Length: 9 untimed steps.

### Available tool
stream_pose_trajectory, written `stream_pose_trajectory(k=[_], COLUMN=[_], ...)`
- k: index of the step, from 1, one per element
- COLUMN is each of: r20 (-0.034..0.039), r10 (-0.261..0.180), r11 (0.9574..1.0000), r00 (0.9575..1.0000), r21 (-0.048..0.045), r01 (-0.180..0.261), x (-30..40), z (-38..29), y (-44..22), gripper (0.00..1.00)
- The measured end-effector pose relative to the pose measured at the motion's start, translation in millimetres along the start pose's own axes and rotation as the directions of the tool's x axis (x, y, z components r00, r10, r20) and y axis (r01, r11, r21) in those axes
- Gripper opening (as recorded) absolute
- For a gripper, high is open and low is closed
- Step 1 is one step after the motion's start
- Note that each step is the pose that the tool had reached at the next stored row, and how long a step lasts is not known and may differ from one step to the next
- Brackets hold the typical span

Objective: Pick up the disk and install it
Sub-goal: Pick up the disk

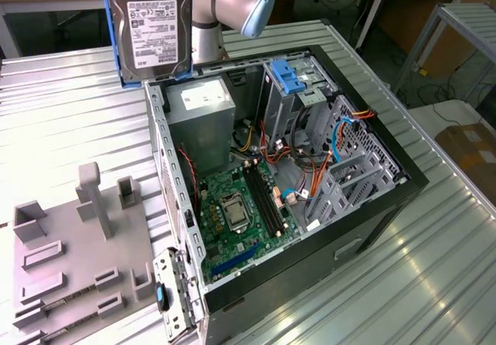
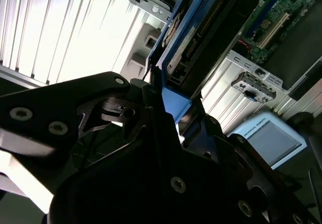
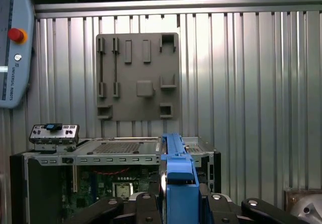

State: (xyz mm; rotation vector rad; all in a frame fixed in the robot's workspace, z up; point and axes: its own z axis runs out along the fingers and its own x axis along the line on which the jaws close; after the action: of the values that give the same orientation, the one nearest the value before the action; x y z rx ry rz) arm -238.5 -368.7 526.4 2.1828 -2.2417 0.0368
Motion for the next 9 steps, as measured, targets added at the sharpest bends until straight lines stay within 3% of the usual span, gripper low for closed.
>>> stream_pose_trajectory(k=[5, 9], r20=[-0.0001, -0.0001], r10=[0.000, 0.000], r11=[1.0000, 1.0000], r00=[1.0000, 1.0000], r21=[-0.0001, -0.0001], r01=[0.000, 0.000], x=[-0.3, 2.3], z=[0.0, 0.3], y=[-13.6, -19.5], gripper=[0.37, 0.37])
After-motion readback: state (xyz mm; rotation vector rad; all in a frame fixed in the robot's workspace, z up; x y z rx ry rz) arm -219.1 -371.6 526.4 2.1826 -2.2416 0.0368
